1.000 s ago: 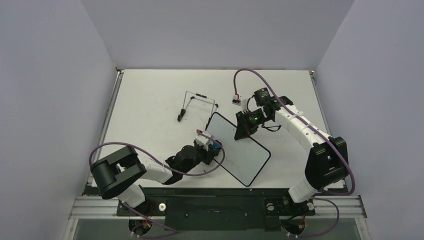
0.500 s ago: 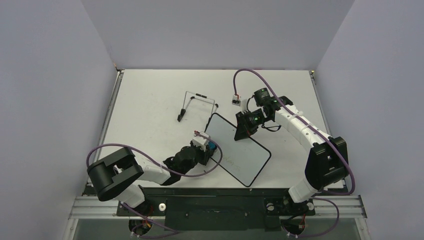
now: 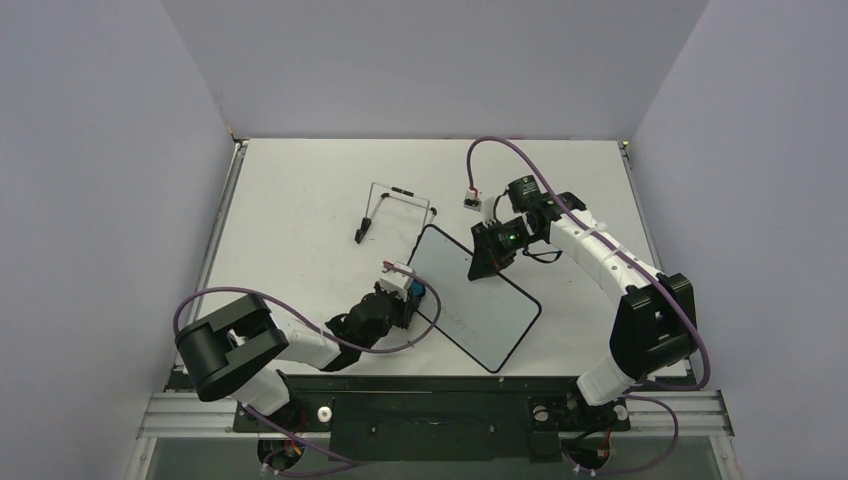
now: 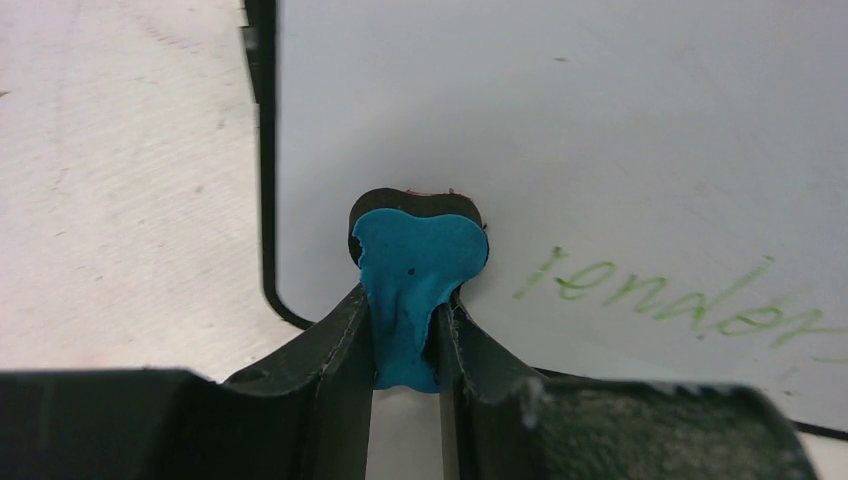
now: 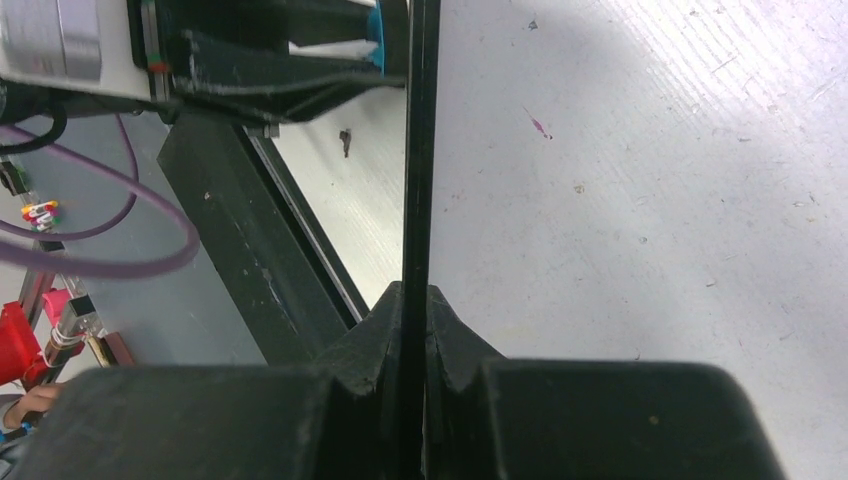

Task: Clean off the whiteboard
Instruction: Erase the whiteboard at the whiteboard stand.

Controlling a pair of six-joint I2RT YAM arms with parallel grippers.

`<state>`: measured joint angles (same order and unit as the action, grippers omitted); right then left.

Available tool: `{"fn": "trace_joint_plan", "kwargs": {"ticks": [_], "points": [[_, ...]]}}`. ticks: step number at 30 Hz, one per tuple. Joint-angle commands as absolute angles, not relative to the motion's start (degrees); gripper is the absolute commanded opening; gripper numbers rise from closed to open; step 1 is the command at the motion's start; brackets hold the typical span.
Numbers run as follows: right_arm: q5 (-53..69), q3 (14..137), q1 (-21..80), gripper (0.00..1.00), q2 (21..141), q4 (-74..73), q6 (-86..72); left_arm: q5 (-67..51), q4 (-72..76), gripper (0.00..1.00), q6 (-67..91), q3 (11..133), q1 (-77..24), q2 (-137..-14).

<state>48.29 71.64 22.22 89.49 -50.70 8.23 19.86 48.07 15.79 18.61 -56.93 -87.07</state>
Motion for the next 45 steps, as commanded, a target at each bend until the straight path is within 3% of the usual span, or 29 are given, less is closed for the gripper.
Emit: {"fn": "trace_joint_plan", "kwargs": {"ticks": [1, 9, 23, 45], "points": [[54.53, 72.13, 22.86, 0.00, 86.42, -49.61, 8.13, 22.86, 47.21, 0.00, 17.04, 17.97, -54.42, -84.57], [54.49, 72.12, 22.85, 0.00, 86.35, -49.66, 8.17, 12.93, 51.12, 0.00, 11.90, 20.33, -58.76, -87.68], [54.52, 71.99, 22.81, 0.00, 86.07, -49.65, 8.35, 18.07, 50.07, 0.00, 15.91, 18.75, -55.62, -86.31], [54.38, 71.94, 22.78, 0.00, 85.92, -49.65, 8.48, 13.92, 52.69, 0.00, 10.39, 18.33, -56.45, -83.70]]}}
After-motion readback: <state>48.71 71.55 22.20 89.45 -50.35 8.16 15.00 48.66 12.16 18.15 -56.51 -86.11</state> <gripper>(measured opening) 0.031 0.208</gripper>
